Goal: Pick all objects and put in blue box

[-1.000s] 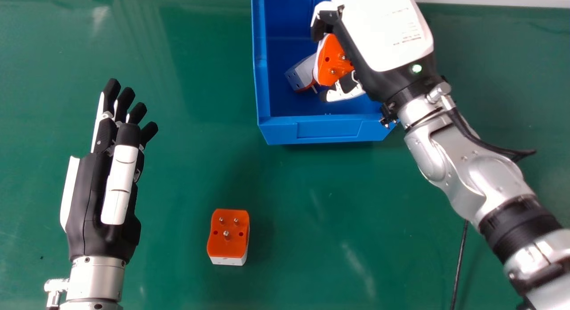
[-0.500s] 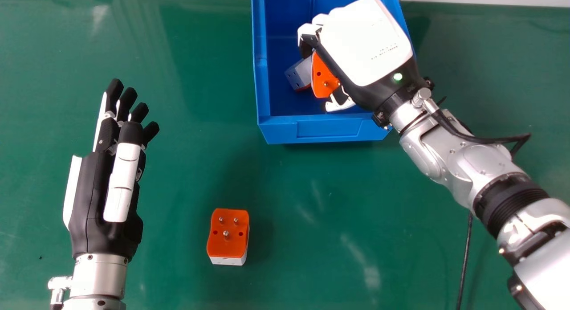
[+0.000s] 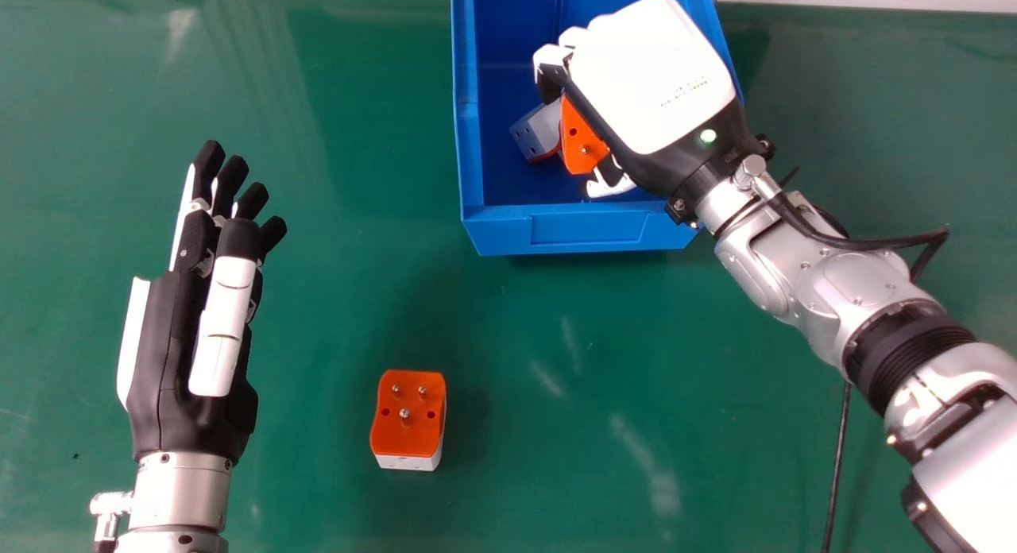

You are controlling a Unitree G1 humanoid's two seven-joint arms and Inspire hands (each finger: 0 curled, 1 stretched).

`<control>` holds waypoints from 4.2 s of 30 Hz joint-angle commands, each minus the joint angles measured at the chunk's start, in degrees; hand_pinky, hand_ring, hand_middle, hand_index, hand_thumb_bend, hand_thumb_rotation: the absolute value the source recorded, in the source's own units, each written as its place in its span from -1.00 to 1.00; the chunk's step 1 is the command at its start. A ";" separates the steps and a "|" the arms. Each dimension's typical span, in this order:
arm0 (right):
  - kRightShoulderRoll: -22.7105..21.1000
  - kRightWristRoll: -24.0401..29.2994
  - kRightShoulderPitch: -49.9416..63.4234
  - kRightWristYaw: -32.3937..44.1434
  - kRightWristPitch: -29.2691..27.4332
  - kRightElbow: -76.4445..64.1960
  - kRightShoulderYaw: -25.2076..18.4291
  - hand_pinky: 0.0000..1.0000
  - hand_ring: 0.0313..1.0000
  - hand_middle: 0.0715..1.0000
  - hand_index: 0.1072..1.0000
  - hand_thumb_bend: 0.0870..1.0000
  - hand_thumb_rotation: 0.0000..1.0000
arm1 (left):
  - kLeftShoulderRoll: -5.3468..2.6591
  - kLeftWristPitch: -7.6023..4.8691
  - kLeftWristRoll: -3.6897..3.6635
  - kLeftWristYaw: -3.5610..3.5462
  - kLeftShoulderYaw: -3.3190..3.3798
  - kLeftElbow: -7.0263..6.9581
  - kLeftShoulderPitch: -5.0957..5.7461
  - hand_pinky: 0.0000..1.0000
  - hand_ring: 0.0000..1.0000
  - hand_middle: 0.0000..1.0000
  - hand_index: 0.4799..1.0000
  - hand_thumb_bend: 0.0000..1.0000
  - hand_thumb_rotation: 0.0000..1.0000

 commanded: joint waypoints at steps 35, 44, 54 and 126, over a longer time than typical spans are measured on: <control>-0.04 -3.04 2.93 12.76 28.39 -14.20 2.86 0.45 0.59 0.63 0.62 0.53 -0.72 | 0.15 -1.15 0.29 -0.42 0.05 -0.31 -0.73 0.84 0.92 0.96 0.89 0.45 0.59; -1.22 -0.80 7.43 13.37 29.29 -25.91 -0.81 0.72 0.79 0.81 0.81 0.68 -0.60 | 0.07 -1.32 0.26 -0.55 0.09 -0.32 -0.71 0.84 0.92 0.96 0.90 0.45 0.59; -0.77 2.33 27.99 25.77 34.18 -64.86 -10.05 0.86 0.89 0.90 0.90 0.80 -0.54 | 0.07 -0.69 -0.55 -1.13 0.06 -1.36 -0.14 0.84 0.92 0.97 0.90 0.46 0.58; 11.01 13.66 55.60 75.76 22.01 -100.02 -11.66 0.23 0.48 0.62 0.67 0.82 -0.51 | 1.38 -1.31 0.00 -1.29 0.61 0.58 -1.65 0.85 0.91 0.97 0.91 0.55 0.58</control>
